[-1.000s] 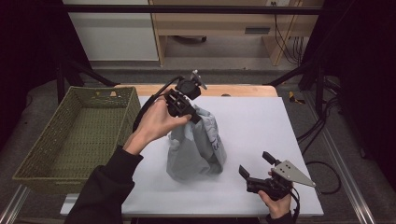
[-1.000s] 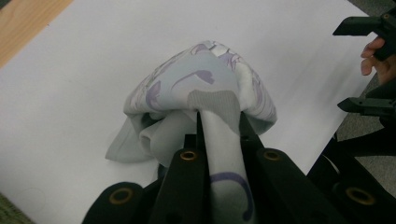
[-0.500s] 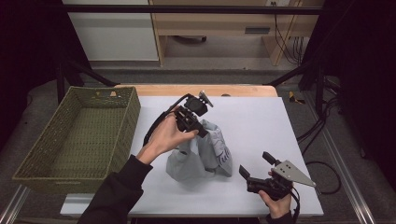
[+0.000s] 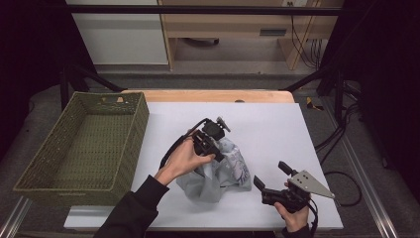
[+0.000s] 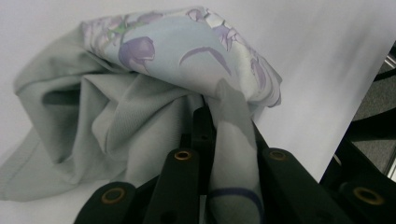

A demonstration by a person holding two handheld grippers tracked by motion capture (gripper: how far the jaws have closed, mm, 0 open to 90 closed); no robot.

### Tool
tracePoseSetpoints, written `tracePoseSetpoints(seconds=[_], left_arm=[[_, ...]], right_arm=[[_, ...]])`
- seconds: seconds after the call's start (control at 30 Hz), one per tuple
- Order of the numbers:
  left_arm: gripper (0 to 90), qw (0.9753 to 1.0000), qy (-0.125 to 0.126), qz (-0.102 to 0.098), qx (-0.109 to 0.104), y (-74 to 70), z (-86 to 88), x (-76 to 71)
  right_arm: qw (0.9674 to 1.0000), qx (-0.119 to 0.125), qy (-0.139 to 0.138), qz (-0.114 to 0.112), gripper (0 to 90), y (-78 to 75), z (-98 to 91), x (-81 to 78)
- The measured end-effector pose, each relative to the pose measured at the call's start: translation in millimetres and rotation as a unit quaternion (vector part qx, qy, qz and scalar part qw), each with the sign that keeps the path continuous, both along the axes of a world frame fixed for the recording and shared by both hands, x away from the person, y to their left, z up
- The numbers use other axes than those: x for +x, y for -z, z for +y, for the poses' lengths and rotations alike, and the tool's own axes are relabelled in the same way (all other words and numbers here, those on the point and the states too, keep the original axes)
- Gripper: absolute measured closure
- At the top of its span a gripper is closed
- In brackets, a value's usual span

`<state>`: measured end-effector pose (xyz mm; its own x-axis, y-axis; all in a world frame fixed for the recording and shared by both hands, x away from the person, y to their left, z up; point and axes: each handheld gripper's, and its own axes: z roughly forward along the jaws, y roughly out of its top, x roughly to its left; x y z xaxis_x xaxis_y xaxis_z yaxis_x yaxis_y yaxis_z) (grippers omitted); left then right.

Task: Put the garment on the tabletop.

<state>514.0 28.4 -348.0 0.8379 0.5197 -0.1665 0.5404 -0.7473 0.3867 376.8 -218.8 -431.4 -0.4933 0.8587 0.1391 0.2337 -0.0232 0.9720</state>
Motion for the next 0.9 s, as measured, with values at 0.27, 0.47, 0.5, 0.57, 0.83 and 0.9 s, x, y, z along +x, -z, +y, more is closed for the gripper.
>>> tracePoseSetpoints(seconds=[0.27,0.47,0.5,0.57,0.83,0.9], left_arm=[[51.3,0.9997,0.009,-0.018,-0.016,-1.7,-0.9,-2.3],[18.2,0.9963,0.005,-0.06,-0.062,-14.3,6.2,-3.2],[15.1,0.9956,0.001,-0.064,-0.069,-16.0,7.8,-3.8],[13.1,0.9938,-0.004,-0.076,-0.081,-18.9,11.1,-4.8],[6.6,0.9795,-0.036,-0.125,-0.154,-24.0,26.3,-15.2],[6.9,0.9753,-0.045,-0.141,-0.164,-23.0,31.1,-19.1]], right_arm=[[1.0,0.0,-0.001,0.003,0.9,-0.3,0.5,-0.2],[1.0,-0.001,-0.004,-0.002,0.8,0.2,0.0,0.4],[0.9999,-0.009,-0.006,-0.008,0.8,0.7,-1.0,1.0],[0.9999,-0.006,-0.008,-0.007,0.8,0.5,-0.8,0.9],[0.9999,0.009,-0.007,0.005,0.7,-1.1,0.3,-0.6],[0.9999,0.009,-0.008,0.005,0.7,-1.3,0.3,-0.6]])
